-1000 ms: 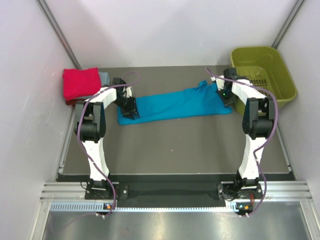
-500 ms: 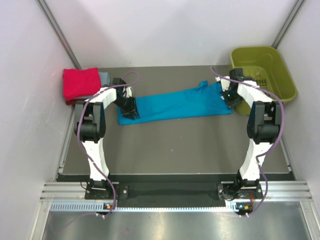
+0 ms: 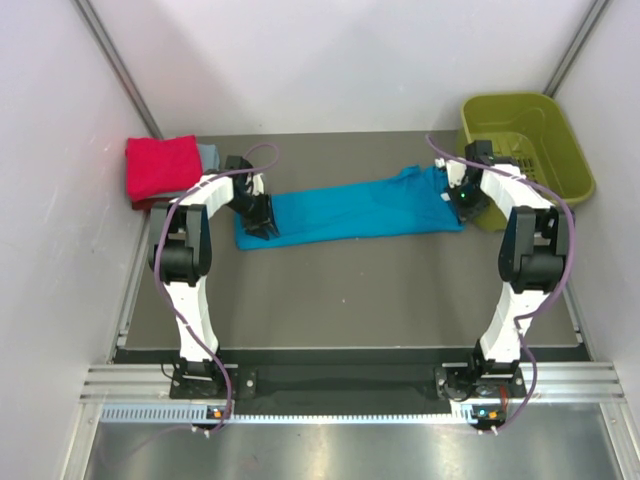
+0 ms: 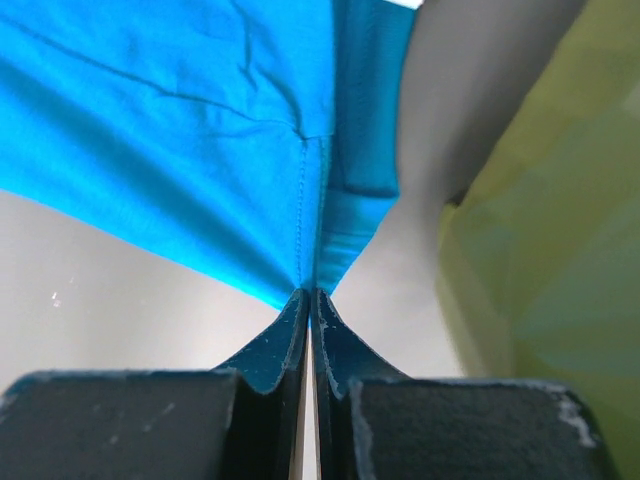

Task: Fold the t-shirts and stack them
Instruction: Fold the tshirt

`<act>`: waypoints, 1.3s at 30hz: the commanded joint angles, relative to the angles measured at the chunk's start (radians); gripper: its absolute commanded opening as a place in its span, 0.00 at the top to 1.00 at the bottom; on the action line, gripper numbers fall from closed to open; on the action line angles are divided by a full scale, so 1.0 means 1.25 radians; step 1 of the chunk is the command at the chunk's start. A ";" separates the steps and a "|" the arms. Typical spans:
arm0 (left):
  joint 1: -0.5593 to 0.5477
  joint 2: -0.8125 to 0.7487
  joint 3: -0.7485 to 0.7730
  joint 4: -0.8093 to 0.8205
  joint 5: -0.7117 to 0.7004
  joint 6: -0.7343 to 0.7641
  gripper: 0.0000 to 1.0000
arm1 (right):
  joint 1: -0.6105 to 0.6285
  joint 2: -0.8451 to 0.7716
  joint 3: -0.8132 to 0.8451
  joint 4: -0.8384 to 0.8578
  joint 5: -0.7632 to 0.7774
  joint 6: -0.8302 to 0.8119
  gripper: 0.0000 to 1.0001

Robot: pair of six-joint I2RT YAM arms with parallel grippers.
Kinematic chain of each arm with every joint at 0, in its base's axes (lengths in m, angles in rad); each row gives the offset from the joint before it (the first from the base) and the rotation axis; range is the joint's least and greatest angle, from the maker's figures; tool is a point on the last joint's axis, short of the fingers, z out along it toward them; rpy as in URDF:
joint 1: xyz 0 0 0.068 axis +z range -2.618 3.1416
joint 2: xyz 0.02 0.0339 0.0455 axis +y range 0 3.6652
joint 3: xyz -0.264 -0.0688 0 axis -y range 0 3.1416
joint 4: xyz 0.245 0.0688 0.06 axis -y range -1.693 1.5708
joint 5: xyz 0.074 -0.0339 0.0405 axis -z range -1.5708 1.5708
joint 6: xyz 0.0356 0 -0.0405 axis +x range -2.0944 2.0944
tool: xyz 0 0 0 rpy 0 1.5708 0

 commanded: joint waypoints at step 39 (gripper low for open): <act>0.103 -0.022 0.080 -0.045 -0.206 0.094 0.33 | 0.081 0.229 0.307 0.006 -0.228 0.119 0.56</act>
